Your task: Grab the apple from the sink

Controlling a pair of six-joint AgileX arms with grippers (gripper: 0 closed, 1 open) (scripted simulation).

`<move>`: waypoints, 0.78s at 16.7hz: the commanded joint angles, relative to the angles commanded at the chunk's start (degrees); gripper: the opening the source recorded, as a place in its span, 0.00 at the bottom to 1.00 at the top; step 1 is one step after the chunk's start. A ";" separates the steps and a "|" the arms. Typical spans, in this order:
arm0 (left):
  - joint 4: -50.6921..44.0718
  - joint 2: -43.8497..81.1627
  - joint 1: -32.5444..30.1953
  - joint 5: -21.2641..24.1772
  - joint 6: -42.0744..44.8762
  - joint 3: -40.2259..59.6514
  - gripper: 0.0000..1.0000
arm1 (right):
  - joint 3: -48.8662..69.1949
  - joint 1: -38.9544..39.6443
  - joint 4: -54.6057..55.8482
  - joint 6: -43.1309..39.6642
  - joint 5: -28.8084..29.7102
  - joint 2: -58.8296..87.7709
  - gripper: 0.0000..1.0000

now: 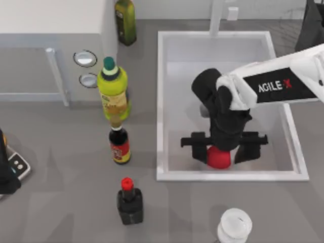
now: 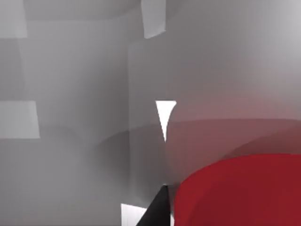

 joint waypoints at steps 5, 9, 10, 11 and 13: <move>0.00 0.00 0.00 0.00 0.00 0.00 1.00 | 0.00 0.00 0.00 0.00 0.00 0.00 0.00; 0.00 0.00 0.00 0.00 0.00 0.00 1.00 | 0.00 0.00 0.00 0.00 0.00 0.00 0.00; 0.00 0.00 0.00 0.00 0.00 0.00 1.00 | 0.00 0.00 0.00 0.00 0.00 0.00 0.00; 0.00 0.00 0.00 0.00 0.00 0.00 1.00 | 0.76 -0.12 -2.09 -0.70 1.32 -3.70 0.00; 0.00 0.00 0.00 0.00 0.00 0.00 1.00 | 1.54 -0.10 -2.88 -0.68 1.32 -3.79 0.00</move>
